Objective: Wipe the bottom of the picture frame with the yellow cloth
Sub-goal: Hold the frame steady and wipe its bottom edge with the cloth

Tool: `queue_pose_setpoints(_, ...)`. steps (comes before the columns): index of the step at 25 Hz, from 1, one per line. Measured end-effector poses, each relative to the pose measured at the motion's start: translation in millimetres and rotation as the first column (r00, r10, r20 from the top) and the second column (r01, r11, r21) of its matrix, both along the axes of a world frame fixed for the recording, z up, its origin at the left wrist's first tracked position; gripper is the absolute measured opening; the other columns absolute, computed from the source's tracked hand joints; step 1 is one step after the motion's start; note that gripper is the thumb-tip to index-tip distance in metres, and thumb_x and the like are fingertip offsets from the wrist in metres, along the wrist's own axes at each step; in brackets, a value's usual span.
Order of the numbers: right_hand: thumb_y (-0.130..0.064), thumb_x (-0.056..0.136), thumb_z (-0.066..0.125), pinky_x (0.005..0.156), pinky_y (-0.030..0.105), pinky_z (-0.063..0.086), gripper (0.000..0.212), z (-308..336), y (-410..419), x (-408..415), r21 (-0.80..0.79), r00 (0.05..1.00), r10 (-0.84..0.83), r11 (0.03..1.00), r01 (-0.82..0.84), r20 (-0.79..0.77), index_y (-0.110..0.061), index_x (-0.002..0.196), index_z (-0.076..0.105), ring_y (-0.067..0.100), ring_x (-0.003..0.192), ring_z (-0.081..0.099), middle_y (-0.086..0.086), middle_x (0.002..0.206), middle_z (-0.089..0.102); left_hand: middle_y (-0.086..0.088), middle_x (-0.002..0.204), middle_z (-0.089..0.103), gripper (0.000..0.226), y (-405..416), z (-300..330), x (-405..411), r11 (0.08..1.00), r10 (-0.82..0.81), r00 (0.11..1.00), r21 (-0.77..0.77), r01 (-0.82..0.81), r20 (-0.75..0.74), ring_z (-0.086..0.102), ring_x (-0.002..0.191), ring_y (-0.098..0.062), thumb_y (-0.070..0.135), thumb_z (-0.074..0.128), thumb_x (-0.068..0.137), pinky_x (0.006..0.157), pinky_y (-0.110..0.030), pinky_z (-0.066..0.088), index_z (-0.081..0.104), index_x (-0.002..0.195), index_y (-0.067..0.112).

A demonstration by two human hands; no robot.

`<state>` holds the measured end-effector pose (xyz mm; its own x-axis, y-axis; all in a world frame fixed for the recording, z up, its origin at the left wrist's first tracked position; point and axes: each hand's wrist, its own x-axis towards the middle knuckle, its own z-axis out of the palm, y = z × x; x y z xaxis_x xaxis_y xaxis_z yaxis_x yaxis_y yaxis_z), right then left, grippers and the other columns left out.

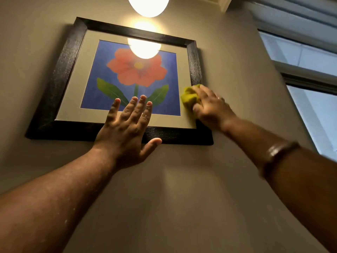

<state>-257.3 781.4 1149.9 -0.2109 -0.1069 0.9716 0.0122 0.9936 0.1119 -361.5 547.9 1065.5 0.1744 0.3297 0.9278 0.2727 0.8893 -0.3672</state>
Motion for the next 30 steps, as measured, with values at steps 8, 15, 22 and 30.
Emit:
queue_pose_setpoints(8, -0.042, 0.083, 0.034, 0.119, 0.049, 0.014, 0.072, -42.8, -9.7, -19.7, -0.161, 0.996, 0.002, 0.987, -0.017, -0.089, -0.028, 0.150, 0.012, 0.034, 0.146, 0.012, 0.008, 0.162, 0.010, -0.009, 0.163, -0.009, 0.092, -1.5, 3.1, 1.9, 0.999, -0.033, 0.997, -0.009, 0.034, 0.076, -0.006, 0.150, -0.028, 0.075, 0.011, 0.084, 0.117, -0.066, -0.001, -0.010, 0.151, 0.016)
queue_pose_setpoints(15, -0.035, 0.094, 0.041, 0.119, 0.051, 0.007, 0.068, -78.5, -14.3, -17.3, -0.200, 0.997, -0.060, 0.979, 0.048, -0.056, -0.027, 0.151, 0.005, 0.034, 0.148, 0.002, 0.009, 0.163, 0.002, -0.005, 0.162, -0.014, 0.097, -102.4, -1.9, -10.9, 0.998, 0.049, 0.989, -0.035, -0.045, 0.137, -0.018, 0.148, -0.024, 0.082, 0.000, 0.077, 0.116, -0.059, -0.014, -0.015, 0.151, 0.019)
queue_pose_setpoints(22, -0.044, 0.082, 0.035, 0.117, 0.044, -0.013, 0.071, -111.5, -141.2, -52.5, -0.032, 0.998, 0.026, 0.999, -0.028, -0.057, -0.035, 0.149, 0.012, 0.027, 0.149, -0.003, 0.004, 0.163, 0.001, -0.015, 0.159, -0.020, 0.124, -156.3, -17.4, -19.4, 0.998, -0.007, 0.956, 0.062, -0.012, 0.295, -0.015, 0.148, -0.029, 0.093, 0.006, 0.060, 0.123, -0.045, -0.002, -0.015, 0.149, 0.008)
queue_pose_setpoints(30, -0.038, 0.078, 0.031, 0.118, 0.049, 0.015, 0.070, -124.2, -107.5, -44.5, -0.399, 0.954, -0.133, 0.917, 0.016, -0.267, -0.025, 0.147, 0.029, 0.034, 0.144, 0.022, 0.011, 0.158, 0.025, -0.015, 0.159, -0.024, 0.130, -173.3, -14.2, -28.8, 0.998, -0.013, 0.966, -0.053, 0.028, 0.259, -0.020, 0.148, -0.027, 0.094, 0.021, 0.059, 0.123, -0.042, -0.006, -0.018, 0.148, 0.008)
